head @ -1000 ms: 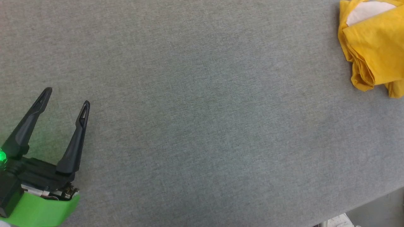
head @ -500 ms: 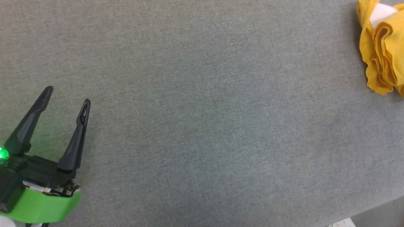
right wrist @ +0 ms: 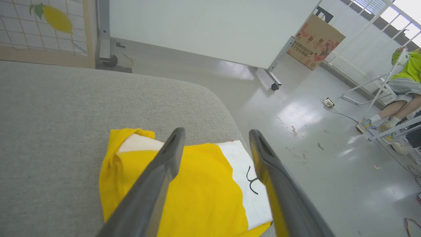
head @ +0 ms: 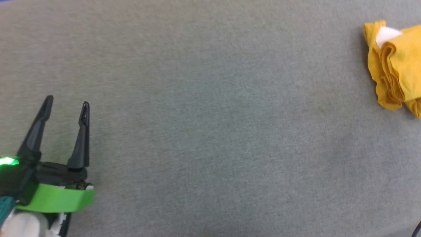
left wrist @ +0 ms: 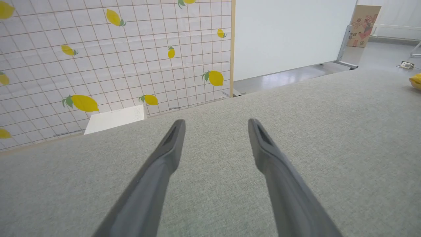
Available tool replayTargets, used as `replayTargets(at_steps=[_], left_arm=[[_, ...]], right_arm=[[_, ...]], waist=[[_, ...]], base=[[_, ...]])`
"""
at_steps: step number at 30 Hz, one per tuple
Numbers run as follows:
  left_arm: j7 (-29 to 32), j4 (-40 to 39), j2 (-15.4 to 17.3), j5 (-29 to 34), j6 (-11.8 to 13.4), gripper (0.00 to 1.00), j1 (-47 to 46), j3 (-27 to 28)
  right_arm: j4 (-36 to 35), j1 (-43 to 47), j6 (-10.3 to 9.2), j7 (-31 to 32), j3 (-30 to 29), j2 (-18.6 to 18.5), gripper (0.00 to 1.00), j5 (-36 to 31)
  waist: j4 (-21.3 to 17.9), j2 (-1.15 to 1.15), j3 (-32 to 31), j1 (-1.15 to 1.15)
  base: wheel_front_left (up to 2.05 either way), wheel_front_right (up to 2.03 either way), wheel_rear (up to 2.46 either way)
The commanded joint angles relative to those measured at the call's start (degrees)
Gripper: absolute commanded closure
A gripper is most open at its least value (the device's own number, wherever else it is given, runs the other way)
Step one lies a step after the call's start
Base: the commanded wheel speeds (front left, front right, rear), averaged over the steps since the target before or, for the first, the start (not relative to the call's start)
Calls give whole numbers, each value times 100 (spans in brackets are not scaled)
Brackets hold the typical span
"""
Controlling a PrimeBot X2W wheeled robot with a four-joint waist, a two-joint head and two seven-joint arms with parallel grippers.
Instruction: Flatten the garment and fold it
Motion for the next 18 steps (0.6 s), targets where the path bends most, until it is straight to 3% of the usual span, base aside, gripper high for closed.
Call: replayTargets(at_steps=[1, 7, 12, 18], left_arm=[[-43, 88, -83, 15, 41, 0, -109, -7], [-92, 610, -541, -103, 167, 0, -174, -4], [-99, 849, -803, 16, 288, 0, -210, 73], [-101, 934, -1109, 463, 490, 0, -211, 240]], right_arm=[[-71, 139, -11, -117, -44, 132, 0, 71], [-605, 901, -11, -506, -40, 693, 0, 52], [-1113, 1529, -11, -787, 288, 1034, 0, -44], [-1425, 2136, -11, -1101, 757, 1171, 0, -117]], waist=[[386, 0, -454, 0], [820, 0, -1025, 0], [1091, 0, -1355, 0], [1338, 0, -1713, 0]], base=[[0, 0, 0], [0, 0, 0], [0, 0, 0], [0, 0, 0]])
